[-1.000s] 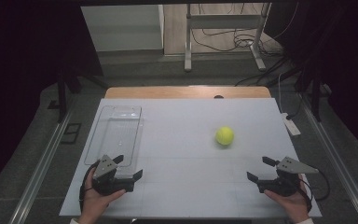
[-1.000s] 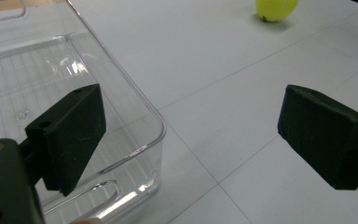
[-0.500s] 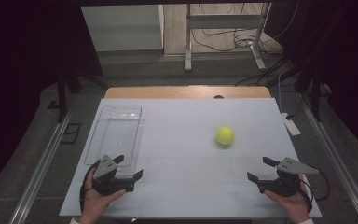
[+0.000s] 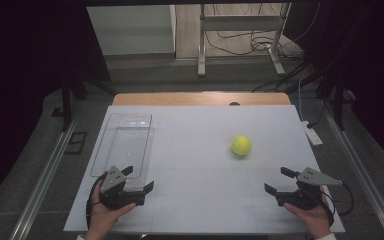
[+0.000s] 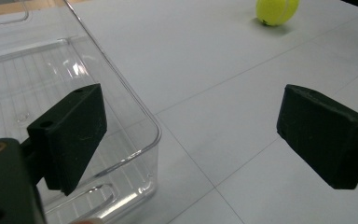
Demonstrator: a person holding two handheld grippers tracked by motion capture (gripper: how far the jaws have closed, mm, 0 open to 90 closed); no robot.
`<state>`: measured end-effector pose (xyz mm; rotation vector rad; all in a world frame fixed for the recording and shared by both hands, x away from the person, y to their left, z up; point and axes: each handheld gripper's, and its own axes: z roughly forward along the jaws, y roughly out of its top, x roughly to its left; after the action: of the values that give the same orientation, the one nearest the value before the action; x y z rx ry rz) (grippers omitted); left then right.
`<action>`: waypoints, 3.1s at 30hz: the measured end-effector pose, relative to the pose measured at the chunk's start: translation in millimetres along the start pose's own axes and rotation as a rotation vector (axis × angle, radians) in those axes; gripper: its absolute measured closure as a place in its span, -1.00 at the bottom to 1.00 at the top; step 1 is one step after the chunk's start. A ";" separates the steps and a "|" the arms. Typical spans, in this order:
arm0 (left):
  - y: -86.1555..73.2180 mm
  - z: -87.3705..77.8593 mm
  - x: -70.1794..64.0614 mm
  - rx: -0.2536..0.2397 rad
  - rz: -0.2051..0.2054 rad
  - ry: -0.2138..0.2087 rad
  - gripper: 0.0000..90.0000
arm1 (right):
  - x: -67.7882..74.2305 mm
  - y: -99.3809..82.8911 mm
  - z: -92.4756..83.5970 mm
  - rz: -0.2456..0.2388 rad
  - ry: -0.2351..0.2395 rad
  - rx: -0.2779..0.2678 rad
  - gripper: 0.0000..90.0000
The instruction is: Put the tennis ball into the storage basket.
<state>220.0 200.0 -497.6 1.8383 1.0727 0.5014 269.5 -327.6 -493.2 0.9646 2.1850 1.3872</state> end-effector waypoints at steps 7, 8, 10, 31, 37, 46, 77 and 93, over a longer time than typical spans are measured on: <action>0.5 0.1 -2.0 -0.002 0.012 0.005 -0.79 | 2.1 0.2 -2.8 0.008 -0.005 -0.002 -0.73; 0.5 -0.4 -2.1 -0.003 0.010 0.006 -0.79 | 2.8 0.7 -3.3 0.008 -0.009 -0.004 -0.74; 1.2 -2.2 -2.3 -0.006 0.004 0.004 -0.79 | 3.4 0.0 -3.3 0.013 -0.012 -0.002 -0.73; 28.4 -4.4 -9.9 0.013 0.002 -0.048 -0.76 | 2.3 -3.7 -0.3 0.022 -0.019 0.022 -0.73; 35.7 -1.5 -10.3 0.021 0.010 -0.055 -0.76 | 1.2 -5.0 -0.3 0.027 -0.026 0.027 -0.73; 43.9 1.5 -11.4 0.036 0.018 -0.067 -0.76 | 1.8 -6.2 -2.5 0.029 -0.032 0.030 -0.73; 87.7 25.7 -24.4 0.084 0.085 -0.126 -0.76 | 0.1 -7.8 -2.0 0.030 -0.034 0.036 -0.74; 99.4 34.7 -28.9 0.094 0.102 -0.148 -0.76 | 0.0 -8.1 -2.3 0.029 -0.038 0.037 -0.74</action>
<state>275.0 138.5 -426.1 1.9875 0.9198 0.3727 265.3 -331.2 -499.4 1.0317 2.1846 1.3342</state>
